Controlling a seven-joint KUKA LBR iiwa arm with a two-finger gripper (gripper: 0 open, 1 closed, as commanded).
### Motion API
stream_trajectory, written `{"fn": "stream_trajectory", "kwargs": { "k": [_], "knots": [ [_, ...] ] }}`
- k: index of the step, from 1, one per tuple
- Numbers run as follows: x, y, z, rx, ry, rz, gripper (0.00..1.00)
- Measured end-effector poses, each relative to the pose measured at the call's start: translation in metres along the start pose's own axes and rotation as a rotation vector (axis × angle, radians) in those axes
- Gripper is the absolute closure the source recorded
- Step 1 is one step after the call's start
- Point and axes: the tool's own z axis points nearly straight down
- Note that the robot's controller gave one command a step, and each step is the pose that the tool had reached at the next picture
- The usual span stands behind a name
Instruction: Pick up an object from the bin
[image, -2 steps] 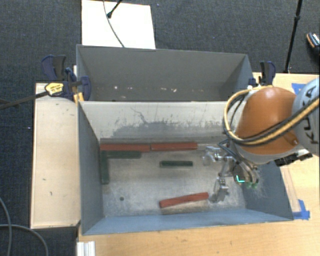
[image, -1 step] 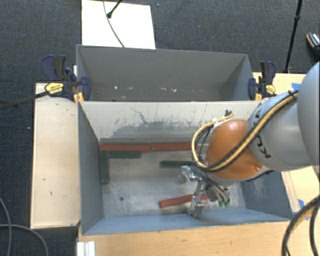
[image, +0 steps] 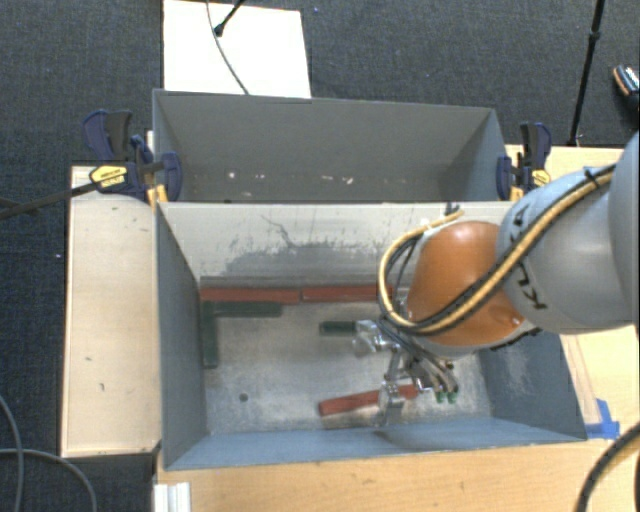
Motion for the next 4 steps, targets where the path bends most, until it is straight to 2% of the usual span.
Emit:
{"fn": "stream_trajectory", "kwargs": {
  "k": [1,2,3,4],
  "knots": [
    [-0.002,-0.006,0.002,0.000,0.000,0.048,0.00],
    [-0.002,-0.004,0.032,0.001,0.003,0.029,0.00],
    [-0.003,-0.004,0.032,0.000,0.000,0.030,0.00],
    [-0.002,-0.004,0.032,0.000,0.003,0.029,1.00]
  ]
}}
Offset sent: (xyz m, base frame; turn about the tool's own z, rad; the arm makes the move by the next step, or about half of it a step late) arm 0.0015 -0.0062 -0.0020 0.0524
